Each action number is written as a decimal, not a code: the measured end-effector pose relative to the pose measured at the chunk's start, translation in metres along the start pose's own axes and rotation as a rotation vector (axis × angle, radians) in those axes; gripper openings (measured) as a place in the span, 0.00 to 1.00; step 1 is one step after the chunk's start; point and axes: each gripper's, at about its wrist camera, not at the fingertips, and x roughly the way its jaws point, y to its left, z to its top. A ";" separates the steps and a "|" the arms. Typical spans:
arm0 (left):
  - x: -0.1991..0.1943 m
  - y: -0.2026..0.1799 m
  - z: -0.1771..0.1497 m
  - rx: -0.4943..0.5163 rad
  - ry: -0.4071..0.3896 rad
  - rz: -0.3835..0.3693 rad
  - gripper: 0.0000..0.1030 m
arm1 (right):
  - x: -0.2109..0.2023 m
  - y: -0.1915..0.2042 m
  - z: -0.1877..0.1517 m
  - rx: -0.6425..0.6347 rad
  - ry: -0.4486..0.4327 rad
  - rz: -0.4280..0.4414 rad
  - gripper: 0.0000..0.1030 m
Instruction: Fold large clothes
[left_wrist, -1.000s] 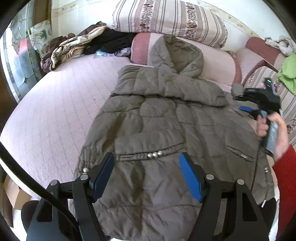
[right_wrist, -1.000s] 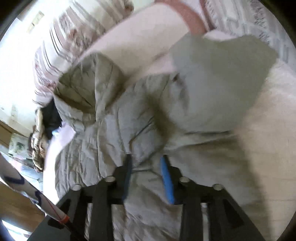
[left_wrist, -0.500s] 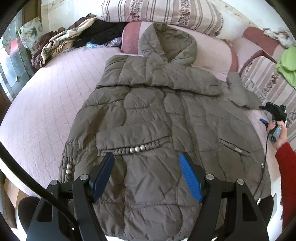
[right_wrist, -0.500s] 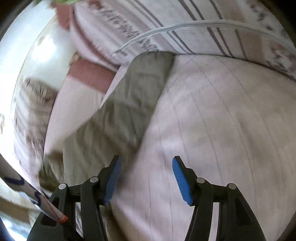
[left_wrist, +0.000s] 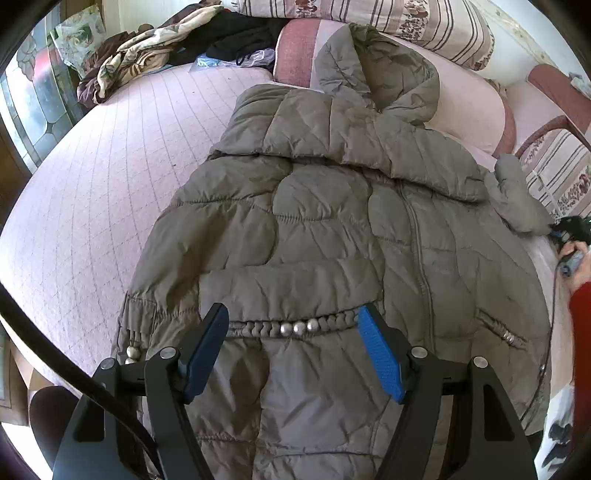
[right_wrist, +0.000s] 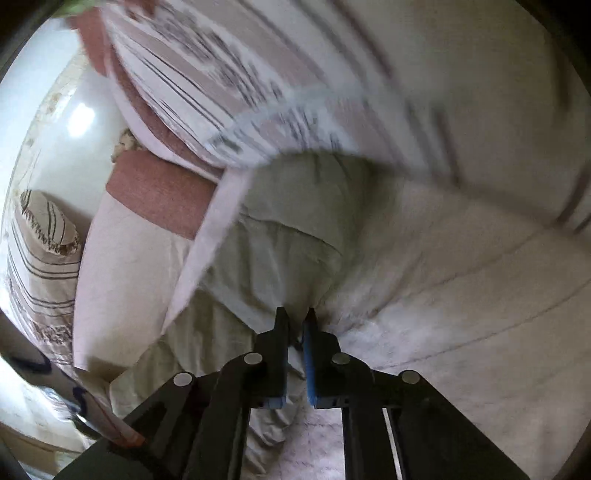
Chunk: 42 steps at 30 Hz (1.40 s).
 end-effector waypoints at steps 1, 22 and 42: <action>-0.001 0.001 -0.002 0.005 -0.003 -0.004 0.70 | -0.008 0.003 0.002 -0.012 -0.012 0.000 0.07; -0.072 0.084 -0.040 -0.076 -0.231 0.042 0.70 | -0.136 0.335 -0.288 -0.721 0.226 0.481 0.06; -0.062 0.142 -0.043 -0.162 -0.254 0.088 0.70 | -0.064 0.348 -0.490 -1.187 0.293 0.298 0.36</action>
